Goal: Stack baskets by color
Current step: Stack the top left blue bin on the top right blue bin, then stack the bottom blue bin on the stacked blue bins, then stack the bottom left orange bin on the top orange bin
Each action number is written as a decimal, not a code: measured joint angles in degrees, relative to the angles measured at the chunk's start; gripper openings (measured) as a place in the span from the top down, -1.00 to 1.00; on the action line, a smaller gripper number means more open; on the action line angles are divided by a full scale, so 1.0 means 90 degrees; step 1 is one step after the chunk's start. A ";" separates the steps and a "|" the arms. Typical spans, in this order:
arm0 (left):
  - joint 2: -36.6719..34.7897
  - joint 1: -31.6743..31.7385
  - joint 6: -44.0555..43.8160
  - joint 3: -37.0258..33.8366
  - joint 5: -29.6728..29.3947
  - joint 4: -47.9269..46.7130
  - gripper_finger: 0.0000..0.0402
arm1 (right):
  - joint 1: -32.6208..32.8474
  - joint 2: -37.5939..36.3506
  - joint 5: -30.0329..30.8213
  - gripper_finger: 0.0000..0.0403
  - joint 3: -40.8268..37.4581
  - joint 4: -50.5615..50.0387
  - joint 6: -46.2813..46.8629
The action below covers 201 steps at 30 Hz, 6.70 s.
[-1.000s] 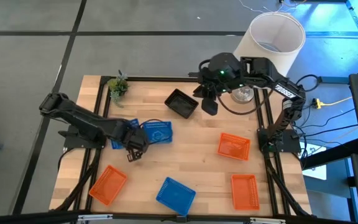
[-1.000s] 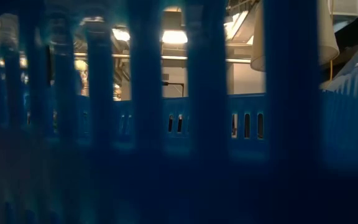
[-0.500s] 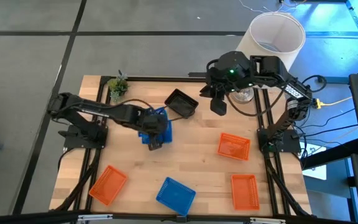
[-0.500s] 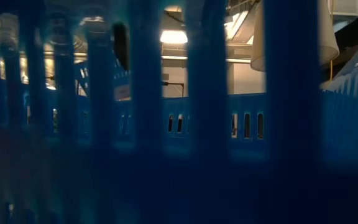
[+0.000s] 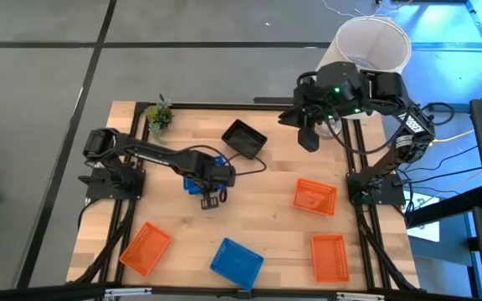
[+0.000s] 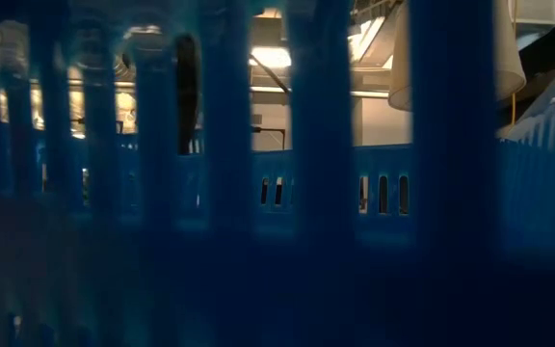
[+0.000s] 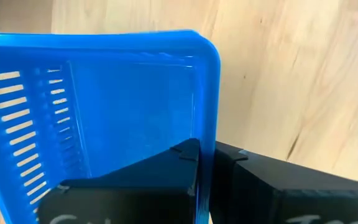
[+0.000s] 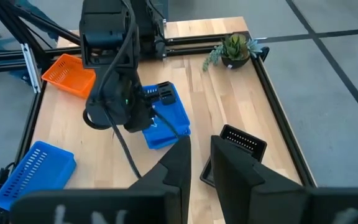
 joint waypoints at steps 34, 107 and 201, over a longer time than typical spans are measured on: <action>-0.2284 -0.0251 -0.1250 -0.0012 -0.0821 -0.0332 0.64 | 0.0267 0.0019 -0.0828 0.69 -0.0740 -0.0254 -0.0219; -0.4857 -0.3557 -0.1531 -0.0010 -0.1467 -0.1318 0.64 | 0.3113 0.4297 -0.1734 0.51 -0.2351 0.2980 0.5548; -0.4985 -0.3549 -0.3042 -0.0010 -0.3697 -0.1927 0.64 | -0.0267 0.4693 -0.1641 0.77 0.0143 0.1060 -0.0896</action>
